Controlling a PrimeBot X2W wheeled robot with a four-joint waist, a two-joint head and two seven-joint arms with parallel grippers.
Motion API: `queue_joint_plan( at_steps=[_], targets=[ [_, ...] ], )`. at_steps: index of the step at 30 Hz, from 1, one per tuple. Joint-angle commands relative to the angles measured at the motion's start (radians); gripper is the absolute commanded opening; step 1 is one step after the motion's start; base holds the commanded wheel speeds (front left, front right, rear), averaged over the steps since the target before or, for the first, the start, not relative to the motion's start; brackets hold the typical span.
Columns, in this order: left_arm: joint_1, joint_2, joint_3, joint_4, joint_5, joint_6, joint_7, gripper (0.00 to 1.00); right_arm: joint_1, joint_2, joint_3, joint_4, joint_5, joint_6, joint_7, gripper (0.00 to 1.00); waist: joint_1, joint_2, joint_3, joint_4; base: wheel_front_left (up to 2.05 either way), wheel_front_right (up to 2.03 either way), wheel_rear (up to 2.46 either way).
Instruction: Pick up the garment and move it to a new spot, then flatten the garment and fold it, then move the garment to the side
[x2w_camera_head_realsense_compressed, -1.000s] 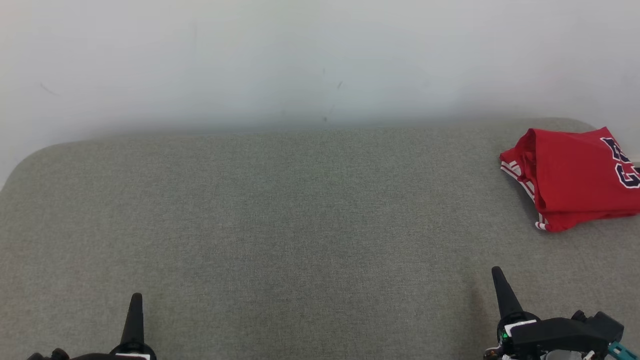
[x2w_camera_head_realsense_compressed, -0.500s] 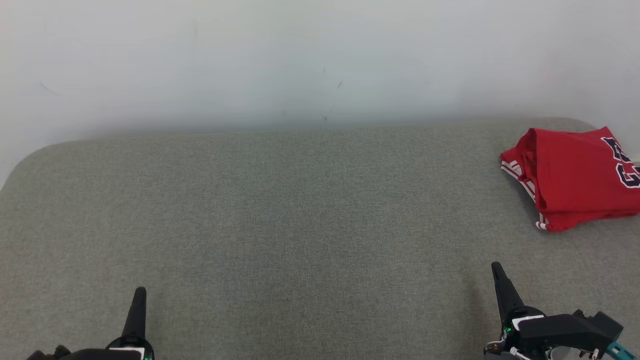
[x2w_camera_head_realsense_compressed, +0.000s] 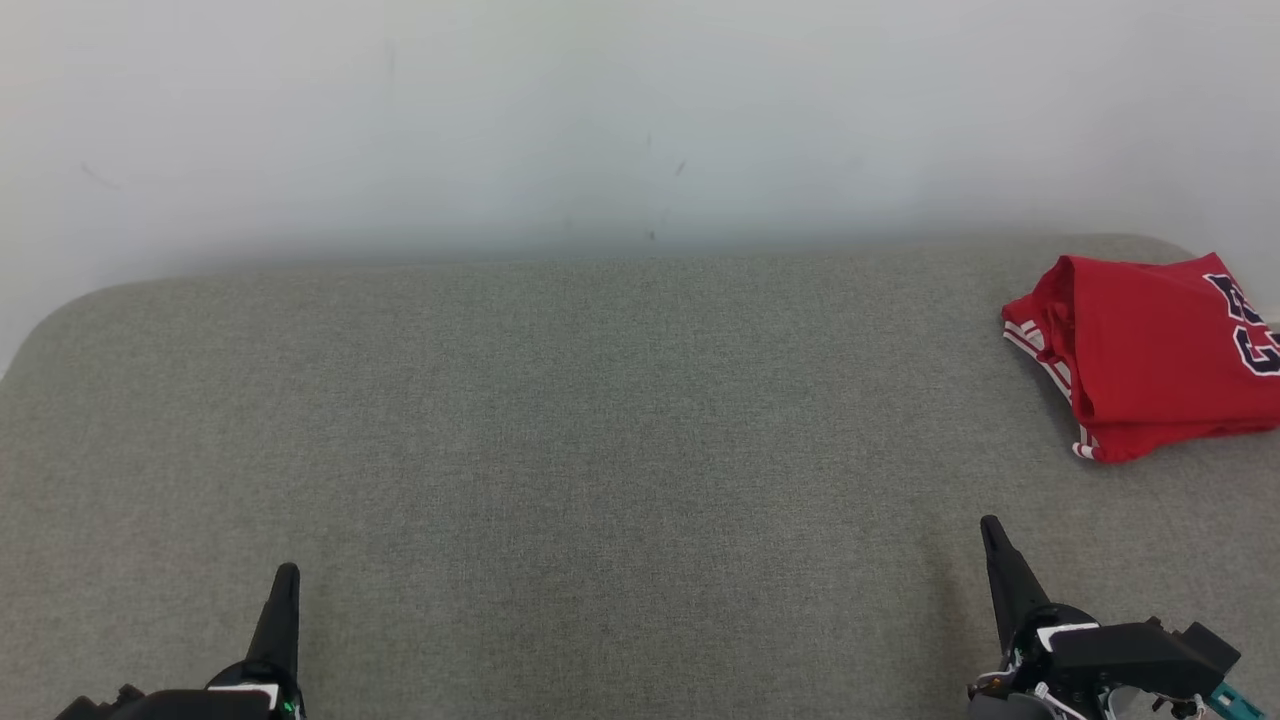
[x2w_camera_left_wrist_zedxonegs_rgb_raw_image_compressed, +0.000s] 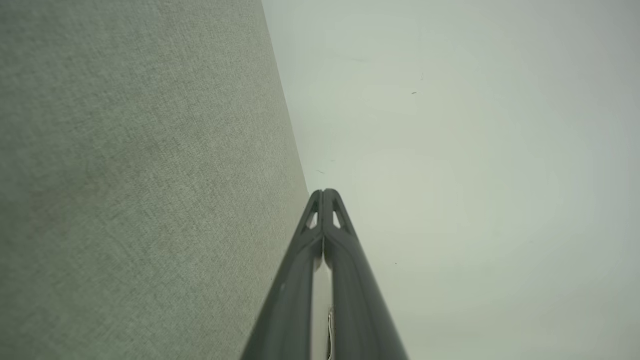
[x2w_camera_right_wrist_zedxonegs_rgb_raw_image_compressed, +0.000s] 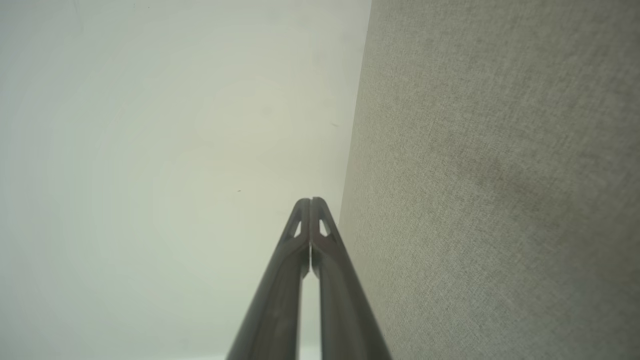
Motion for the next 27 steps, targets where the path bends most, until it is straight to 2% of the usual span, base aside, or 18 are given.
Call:
queue_joint_plan(
  at_steps=[1,17,27],
  targets=[
    [-0.017,0.003,0.000,0.002,-0.029,-0.007,0.008,0.00,-0.012,0.004,-0.004,-0.006,0.025,-0.002,0.007,0.00,0.0000,-0.0001,0.000,0.000,0.00,0.00,0.00],
    [-0.030,0.003,-0.002,0.007,-0.138,-0.008,0.035,0.00,-0.019,0.006,-0.010,-0.009,0.127,-0.002,0.034,0.00,0.0000,-0.0001,0.002,0.001,0.00,0.00,0.00],
    [-0.030,0.003,-0.002,0.006,-0.136,-0.008,0.033,0.00,-0.018,0.006,-0.010,-0.008,0.123,-0.002,0.034,0.00,0.0000,-0.0001,0.002,0.001,0.00,0.00,0.00]
  ],
)
